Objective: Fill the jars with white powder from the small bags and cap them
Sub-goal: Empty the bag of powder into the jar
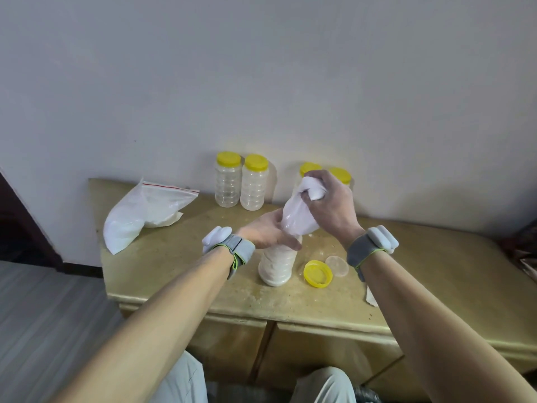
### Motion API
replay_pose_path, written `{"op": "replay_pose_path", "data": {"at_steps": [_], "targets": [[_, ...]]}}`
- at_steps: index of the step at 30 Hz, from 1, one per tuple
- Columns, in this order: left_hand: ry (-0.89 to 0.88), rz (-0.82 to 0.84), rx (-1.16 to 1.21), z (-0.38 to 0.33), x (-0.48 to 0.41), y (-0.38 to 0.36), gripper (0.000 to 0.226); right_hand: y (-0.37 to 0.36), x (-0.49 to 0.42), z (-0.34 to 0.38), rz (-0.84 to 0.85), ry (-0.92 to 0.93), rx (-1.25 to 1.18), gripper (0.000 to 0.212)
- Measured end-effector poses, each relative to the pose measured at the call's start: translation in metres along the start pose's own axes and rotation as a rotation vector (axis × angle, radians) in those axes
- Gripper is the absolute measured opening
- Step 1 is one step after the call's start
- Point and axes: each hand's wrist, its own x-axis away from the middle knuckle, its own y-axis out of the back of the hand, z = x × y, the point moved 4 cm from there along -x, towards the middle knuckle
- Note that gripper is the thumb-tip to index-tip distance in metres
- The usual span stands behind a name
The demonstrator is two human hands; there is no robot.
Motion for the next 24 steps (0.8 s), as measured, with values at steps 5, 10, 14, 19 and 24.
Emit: {"op": "replay_pose_path", "data": {"at_steps": [5, 10, 14, 19, 24], "targets": [[-0.013, -0.005, 0.026, 0.001, -0.0019, -0.0006, 0.067, -0.0008, 0.0024, 0.002, 0.018, 0.023, 0.007, 0.033], [-0.015, -0.005, 0.024, 0.0026, -0.0038, 0.0003, 0.069, 0.0018, 0.0028, 0.0029, 0.0, 0.012, -0.03, 0.03], [-0.02, -0.002, 0.02, 0.002, -0.0048, -0.0002, 0.069, 0.0015, 0.0043, 0.0036, 0.006, 0.003, -0.036, 0.031], [-0.01, 0.01, 0.032, 0.0025, -0.0055, -0.0012, 0.069, 0.0021, 0.0059, 0.0048, 0.031, -0.039, -0.071, 0.034], [-0.002, 0.018, 0.033, 0.0024, -0.0058, -0.0024, 0.083, 0.0026, 0.0072, 0.0039, 0.064, -0.083, -0.103, 0.035]]}}
